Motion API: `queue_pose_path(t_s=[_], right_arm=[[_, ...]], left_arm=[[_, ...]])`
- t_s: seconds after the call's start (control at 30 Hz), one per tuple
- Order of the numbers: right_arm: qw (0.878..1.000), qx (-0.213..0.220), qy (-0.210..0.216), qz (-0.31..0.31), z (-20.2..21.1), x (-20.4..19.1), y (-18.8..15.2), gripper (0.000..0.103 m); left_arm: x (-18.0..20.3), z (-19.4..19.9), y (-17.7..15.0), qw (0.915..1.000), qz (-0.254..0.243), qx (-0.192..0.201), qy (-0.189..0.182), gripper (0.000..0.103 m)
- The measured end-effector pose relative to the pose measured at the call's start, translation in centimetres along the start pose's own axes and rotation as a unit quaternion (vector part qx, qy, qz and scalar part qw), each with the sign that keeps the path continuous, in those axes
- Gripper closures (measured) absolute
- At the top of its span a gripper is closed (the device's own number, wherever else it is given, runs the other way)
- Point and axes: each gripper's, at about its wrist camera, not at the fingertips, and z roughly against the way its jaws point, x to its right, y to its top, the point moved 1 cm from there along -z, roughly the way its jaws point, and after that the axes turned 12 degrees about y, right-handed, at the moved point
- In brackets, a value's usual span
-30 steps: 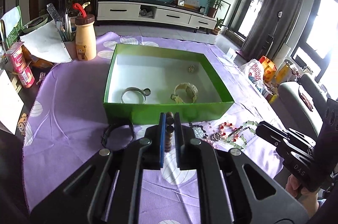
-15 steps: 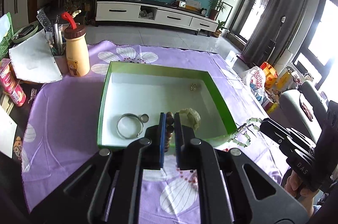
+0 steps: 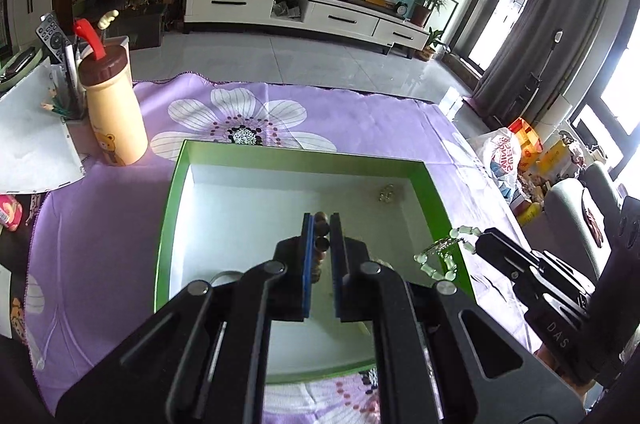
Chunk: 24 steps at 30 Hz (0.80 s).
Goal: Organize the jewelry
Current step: 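Carry the bracelet and necklace into the green box and open both tools, then withdraw both tools from the box toward the remaining jewelry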
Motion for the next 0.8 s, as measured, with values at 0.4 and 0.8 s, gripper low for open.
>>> queue_pose_path(t_s=[0.4,0.8], right_arm=[[0.998,-0.053,-0.024,-0.039,-6.7,1.9,1.1,0.096],[0.997,-0.061,-0.038,-0.038,-7.1,2.2,1.2,0.073]], left_arm=[[0.4,-6.9,1.5,0.9986,0.007,-0.048,0.018,0.096],[-2.7,-7.7,0.4,0.9964,0.004,-0.056,0.063,0.066]])
